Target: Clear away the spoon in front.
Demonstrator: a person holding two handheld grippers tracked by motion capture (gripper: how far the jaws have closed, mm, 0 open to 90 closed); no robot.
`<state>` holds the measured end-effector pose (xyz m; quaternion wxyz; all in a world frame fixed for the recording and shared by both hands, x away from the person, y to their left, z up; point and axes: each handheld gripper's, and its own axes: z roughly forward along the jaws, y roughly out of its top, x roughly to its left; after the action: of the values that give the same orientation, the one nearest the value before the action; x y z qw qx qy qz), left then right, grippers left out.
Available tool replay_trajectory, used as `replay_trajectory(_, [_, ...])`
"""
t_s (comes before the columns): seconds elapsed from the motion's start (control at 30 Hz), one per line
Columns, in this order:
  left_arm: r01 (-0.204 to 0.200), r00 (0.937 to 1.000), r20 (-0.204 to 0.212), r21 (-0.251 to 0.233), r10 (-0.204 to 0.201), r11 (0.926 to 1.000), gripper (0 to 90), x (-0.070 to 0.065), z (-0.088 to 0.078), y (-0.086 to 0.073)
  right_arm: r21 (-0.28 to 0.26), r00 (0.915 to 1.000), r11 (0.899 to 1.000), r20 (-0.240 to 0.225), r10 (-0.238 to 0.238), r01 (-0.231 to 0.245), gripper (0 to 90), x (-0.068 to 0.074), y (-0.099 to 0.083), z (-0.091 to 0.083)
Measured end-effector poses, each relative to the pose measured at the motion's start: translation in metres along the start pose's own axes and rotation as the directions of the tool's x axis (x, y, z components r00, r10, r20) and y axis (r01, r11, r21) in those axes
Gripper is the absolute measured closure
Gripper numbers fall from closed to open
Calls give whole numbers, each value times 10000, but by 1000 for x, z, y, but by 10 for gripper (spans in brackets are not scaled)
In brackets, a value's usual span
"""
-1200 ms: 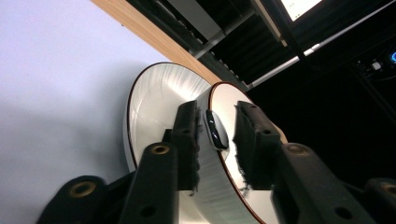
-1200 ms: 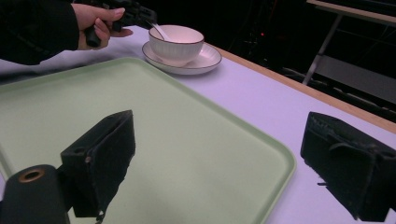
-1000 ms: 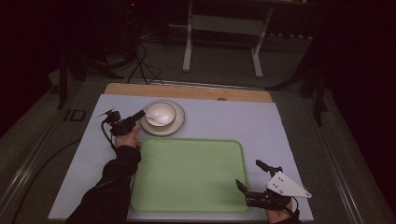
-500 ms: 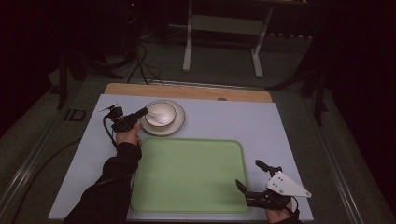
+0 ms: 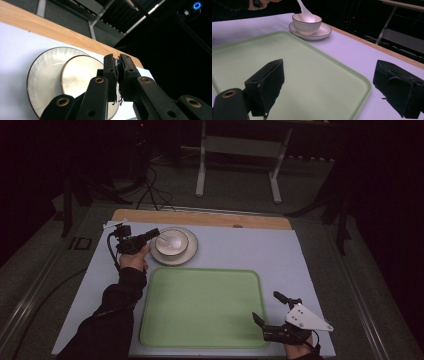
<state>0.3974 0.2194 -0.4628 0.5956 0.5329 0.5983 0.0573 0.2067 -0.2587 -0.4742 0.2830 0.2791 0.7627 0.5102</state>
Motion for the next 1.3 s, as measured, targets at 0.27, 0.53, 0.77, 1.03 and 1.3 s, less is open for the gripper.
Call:
replay_trajectory(0.27, [-358, 9987, 375, 226, 349, 9991, 847, -17, -12, 14, -33, 10000, 10000, 19, 22, -22, 103, 0, 0, 0])
replay_trajectory(0.53, [-1183, 9901, 875, 983, 1099, 9881, 847, -42, -26, 26, -27, 10000, 10000, 13, -47, 47, 103, 0, 0, 0])
replay_trajectory(0.77, [-2243, 9627, 1963, 1955, 1860, 9547, 847, -66, -36, 30, -18, 10000, 10000, -1, -24, 24, 103, 1, 0, 0])
replay_trajectory(1.03, [-3560, 9155, 2952, 2773, 2735, 8924, 847, -96, -41, 24, 18, 10000, 10000, -44, -59, 59, 103, 2, 0, 2])
replay_trajectory(1.3, [-4146, 8844, 3731, 3523, 2803, 8391, 846, -102, -34, 15, 22, 10000, 10000, -44, -16, 16, 103, 1, 0, 2])
